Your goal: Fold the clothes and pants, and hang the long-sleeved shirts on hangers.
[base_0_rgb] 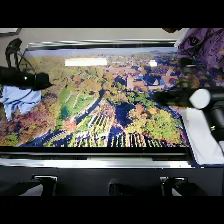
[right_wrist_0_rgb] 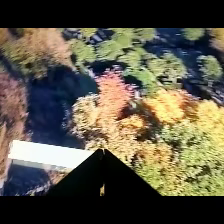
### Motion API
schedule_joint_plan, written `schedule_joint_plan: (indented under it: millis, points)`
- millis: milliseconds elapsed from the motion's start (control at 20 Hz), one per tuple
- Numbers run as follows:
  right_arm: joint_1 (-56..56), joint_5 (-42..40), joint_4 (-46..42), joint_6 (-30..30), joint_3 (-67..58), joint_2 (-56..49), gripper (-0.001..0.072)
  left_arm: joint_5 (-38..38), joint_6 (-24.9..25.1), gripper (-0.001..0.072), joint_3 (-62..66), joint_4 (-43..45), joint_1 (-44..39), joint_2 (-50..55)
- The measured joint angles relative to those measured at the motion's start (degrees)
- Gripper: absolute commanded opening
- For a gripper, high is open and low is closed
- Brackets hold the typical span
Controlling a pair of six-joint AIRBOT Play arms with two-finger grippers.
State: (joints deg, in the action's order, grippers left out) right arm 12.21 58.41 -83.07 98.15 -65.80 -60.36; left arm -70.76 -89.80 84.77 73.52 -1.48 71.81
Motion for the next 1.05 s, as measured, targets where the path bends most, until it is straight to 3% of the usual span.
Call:
schedule_joint_plan:
  millis: [300,1050]
  points:
    - [11.1,-1.3,-1.3,0.5,0.0,0.1,0.0030,6.7,2.4,0.0020,-8.1,2.1,0.0,-8.3]
    - [13.1,-1.5,-1.7,0.7,0.0,0.2,0.0030,9.3,3.0,0.0020,-9.4,2.6,0.0,-9.7]
